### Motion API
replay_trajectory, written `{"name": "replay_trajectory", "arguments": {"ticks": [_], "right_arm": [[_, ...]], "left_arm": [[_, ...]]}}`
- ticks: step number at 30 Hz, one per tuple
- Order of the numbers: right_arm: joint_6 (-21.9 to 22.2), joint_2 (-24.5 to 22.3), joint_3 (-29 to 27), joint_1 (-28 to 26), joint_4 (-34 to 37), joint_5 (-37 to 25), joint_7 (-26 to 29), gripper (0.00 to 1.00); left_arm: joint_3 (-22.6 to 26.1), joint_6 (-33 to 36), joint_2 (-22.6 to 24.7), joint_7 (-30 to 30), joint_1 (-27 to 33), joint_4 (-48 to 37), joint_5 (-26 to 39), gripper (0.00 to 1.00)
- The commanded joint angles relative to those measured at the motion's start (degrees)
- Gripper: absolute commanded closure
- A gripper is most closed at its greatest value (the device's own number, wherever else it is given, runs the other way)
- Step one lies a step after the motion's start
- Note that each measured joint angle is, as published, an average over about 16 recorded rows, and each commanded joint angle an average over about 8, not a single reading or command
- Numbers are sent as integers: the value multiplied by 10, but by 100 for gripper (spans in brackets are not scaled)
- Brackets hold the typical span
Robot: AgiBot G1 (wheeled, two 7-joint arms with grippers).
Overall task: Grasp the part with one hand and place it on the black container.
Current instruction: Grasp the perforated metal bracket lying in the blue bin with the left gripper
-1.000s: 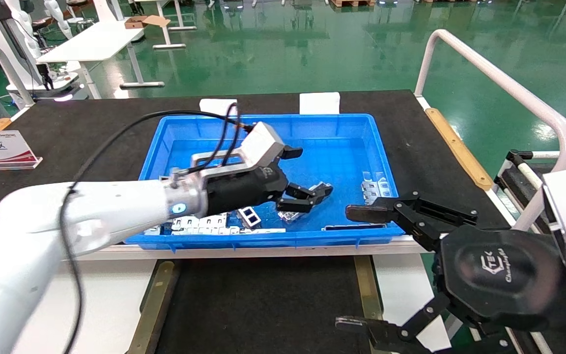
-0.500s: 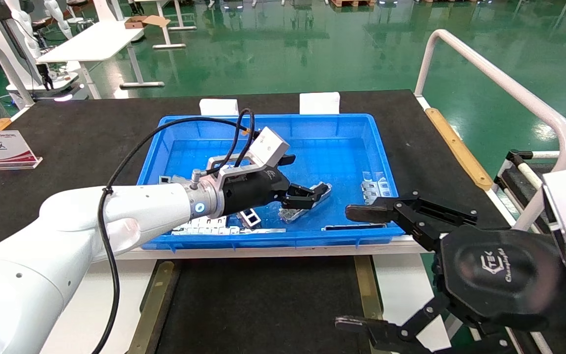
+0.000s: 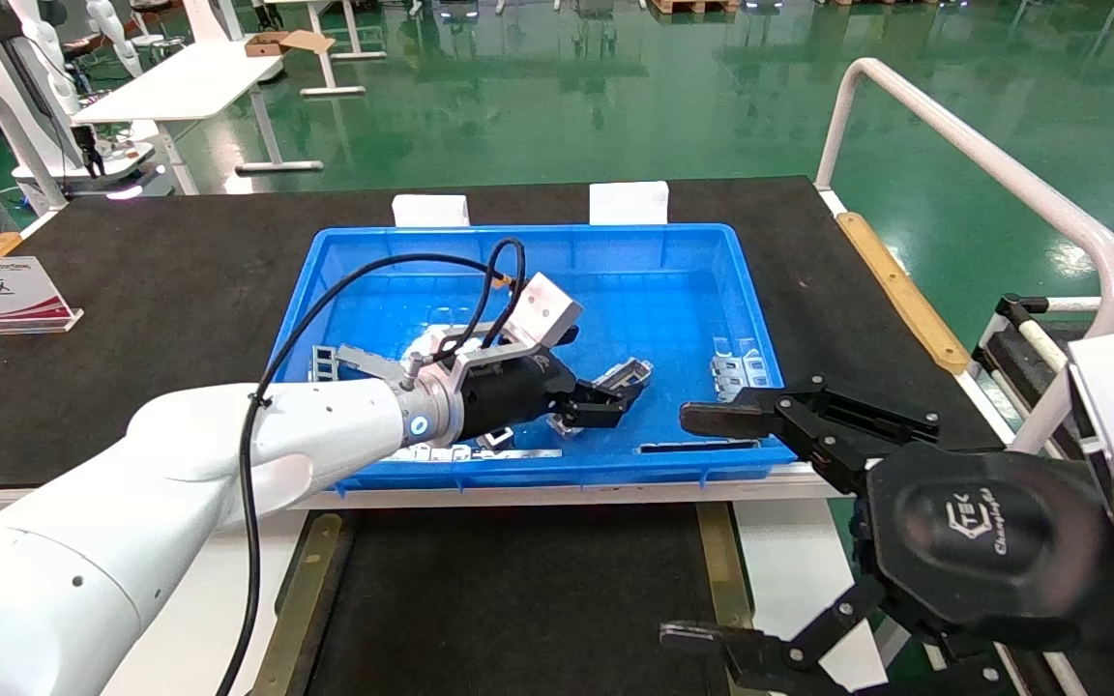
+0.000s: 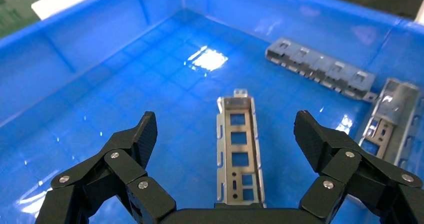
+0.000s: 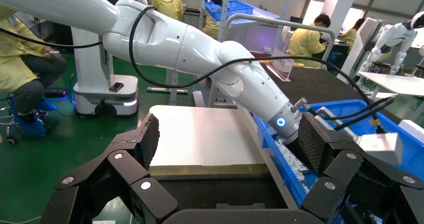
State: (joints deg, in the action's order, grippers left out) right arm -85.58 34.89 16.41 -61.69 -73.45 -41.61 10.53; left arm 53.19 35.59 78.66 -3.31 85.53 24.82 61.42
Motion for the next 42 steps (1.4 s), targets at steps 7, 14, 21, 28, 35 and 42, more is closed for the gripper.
{"name": "replay_trajectory", "arguments": {"ticks": [7,14,21,28,35,42], "right_arm": [[0,0,0,0,0,0,0,91],[0,0,1,0,0,0,0,100],[0,0,1,0,0,1,0,100],[0,0,1,0,0,1,-1,100],[1,-1,1,0,0,1,-1,100],[1,-1,2,0,0,1,-1,100]], "left_arm": [[64,-41,-1,-30,-2,15,-25,67],[104,-61,-2,-43,1,17,-46,100],[129,-73,-3,-44,3,12,-68,100],[145,-77,-3,-36,3,7,-92,100],[157,-85,-3,-29,-1,7,-118,100],[169,-87,-4,-22,0,3,-139,100]]}}
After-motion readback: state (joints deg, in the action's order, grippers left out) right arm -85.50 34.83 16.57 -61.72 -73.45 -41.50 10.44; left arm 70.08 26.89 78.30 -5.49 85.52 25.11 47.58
